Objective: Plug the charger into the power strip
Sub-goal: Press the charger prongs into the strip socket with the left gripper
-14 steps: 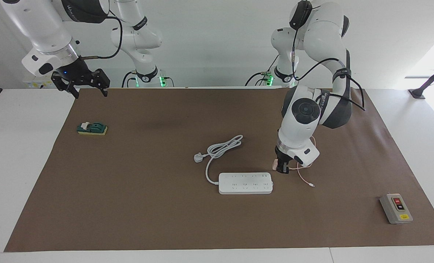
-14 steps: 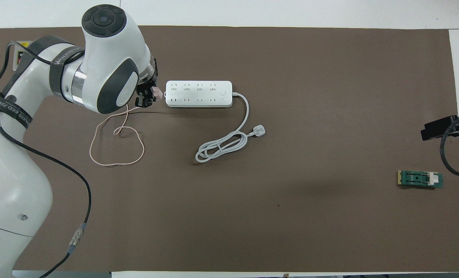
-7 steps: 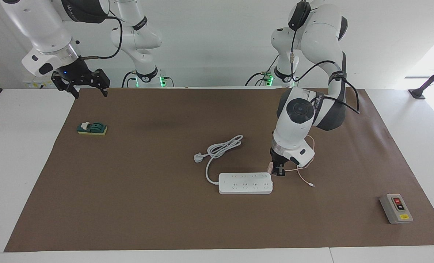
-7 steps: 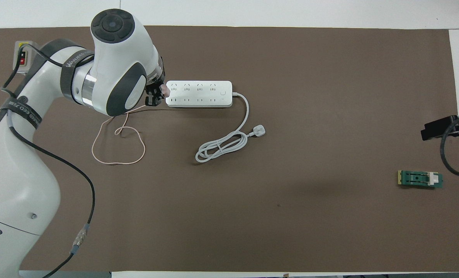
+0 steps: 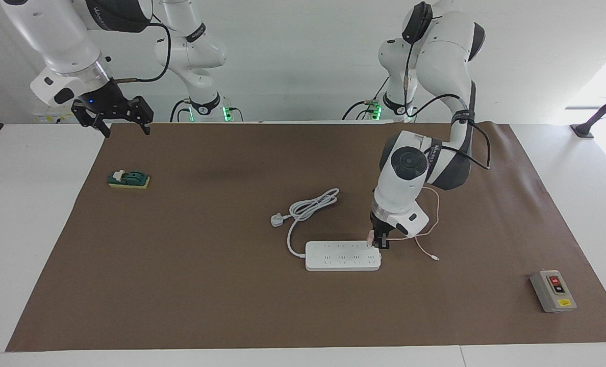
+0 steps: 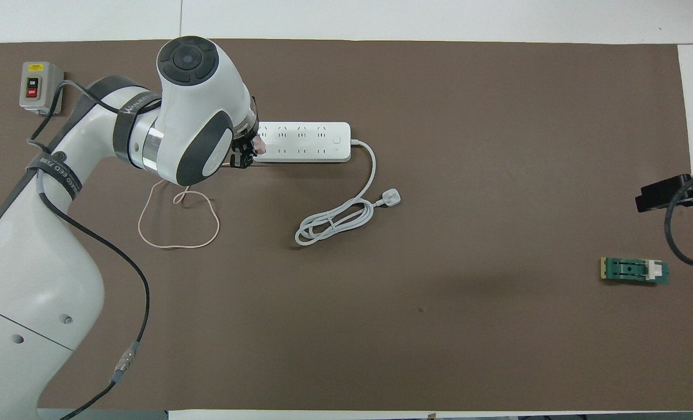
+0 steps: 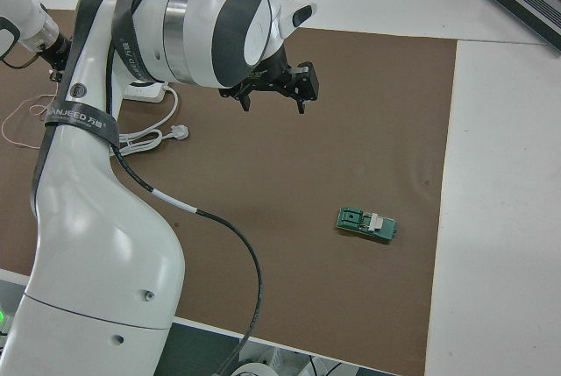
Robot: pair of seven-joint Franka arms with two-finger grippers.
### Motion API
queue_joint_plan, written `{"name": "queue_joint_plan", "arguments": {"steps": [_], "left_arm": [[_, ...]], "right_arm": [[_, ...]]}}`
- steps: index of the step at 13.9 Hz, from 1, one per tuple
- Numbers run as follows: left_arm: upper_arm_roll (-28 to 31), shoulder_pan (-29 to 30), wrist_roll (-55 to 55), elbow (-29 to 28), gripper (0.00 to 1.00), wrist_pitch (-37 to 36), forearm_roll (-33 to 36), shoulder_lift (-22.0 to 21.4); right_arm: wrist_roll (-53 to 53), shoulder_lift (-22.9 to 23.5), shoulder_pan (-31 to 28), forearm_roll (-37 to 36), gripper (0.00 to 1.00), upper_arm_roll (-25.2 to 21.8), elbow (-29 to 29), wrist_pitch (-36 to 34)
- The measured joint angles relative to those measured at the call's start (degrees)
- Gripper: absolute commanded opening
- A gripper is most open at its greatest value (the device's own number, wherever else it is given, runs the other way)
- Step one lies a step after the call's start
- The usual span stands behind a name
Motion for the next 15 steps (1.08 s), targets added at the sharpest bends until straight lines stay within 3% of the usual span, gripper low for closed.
{"name": "queue_joint_plan", "arguments": {"steps": [15], "left_arm": [[-0.02,-0.02,-0.03,-1.47,0.00,1.71,0.00,0.00]], "right_arm": [[0.00,0.00,0.00,0.00,1.00,0.00,0.00,0.00]]}}
